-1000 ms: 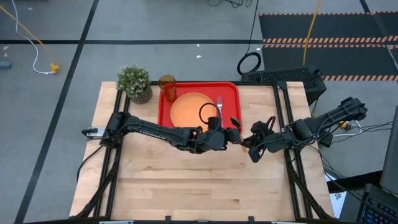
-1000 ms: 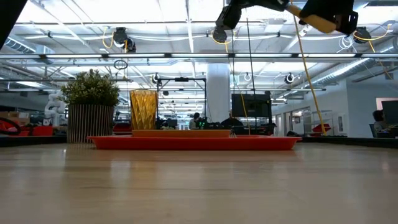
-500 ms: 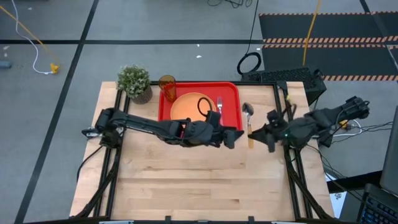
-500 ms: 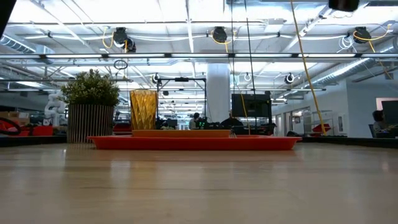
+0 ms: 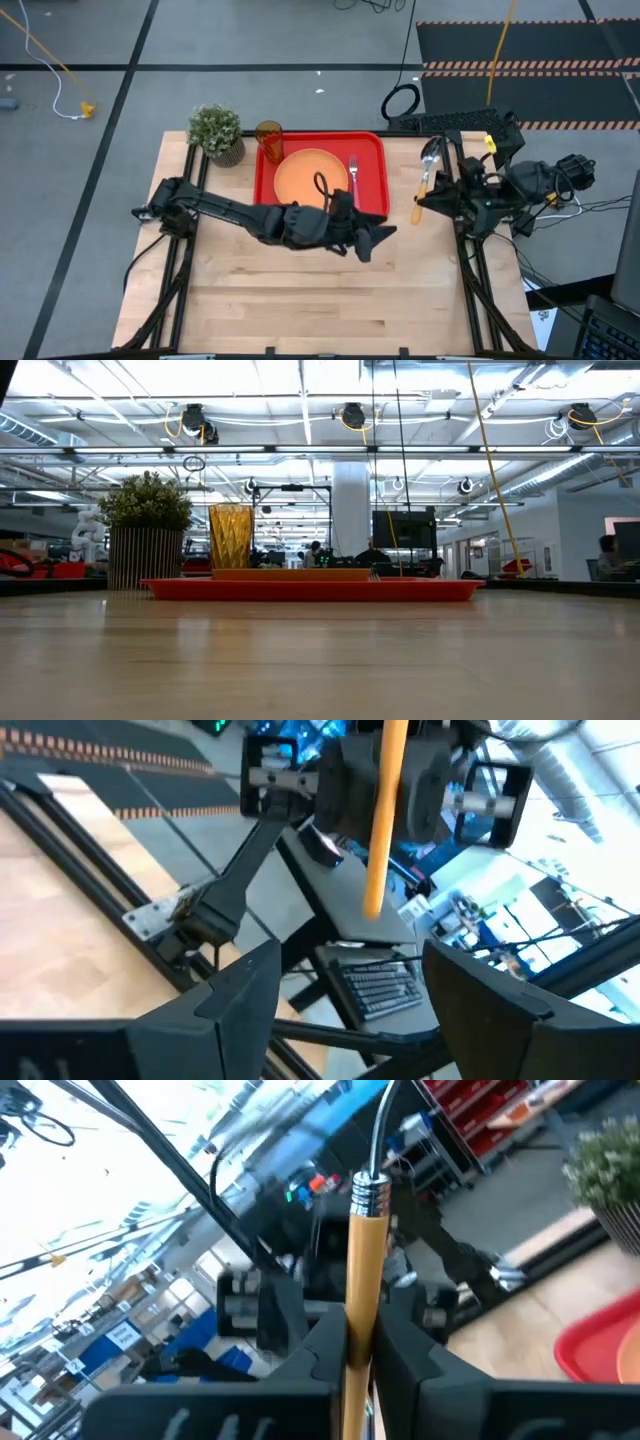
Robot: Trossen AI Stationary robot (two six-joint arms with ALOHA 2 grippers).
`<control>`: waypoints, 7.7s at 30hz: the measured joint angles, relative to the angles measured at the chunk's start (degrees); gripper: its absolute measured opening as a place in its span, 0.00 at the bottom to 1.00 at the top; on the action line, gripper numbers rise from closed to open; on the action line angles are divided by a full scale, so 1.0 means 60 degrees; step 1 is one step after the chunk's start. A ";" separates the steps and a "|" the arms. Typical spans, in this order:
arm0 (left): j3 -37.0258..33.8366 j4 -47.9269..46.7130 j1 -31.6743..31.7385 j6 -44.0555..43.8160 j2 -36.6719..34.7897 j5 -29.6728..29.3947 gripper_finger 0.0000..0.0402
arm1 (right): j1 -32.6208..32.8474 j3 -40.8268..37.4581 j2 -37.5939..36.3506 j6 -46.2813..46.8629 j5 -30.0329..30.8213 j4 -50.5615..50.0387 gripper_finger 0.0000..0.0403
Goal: Pick and place plate/cup/fork/spoon on tray
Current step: Put the yellow spoon on the red tray
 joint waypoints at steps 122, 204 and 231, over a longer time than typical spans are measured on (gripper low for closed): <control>-0.0011 -0.3789 0.0891 0.4524 0.0258 -0.5482 0.06 | -0.1876 0.3544 0.5430 -0.0762 0.5487 -0.2012 0.37; -0.0007 -0.4015 0.0915 0.4926 0.0258 -0.5744 0.11 | -0.2568 0.3534 0.5431 -0.0628 0.4689 -0.1810 0.08; -0.0001 -0.9930 0.0025 0.0569 -0.2539 -0.3449 0.40 | -0.3854 0.3535 0.4988 0.1999 0.1878 -0.3595 0.10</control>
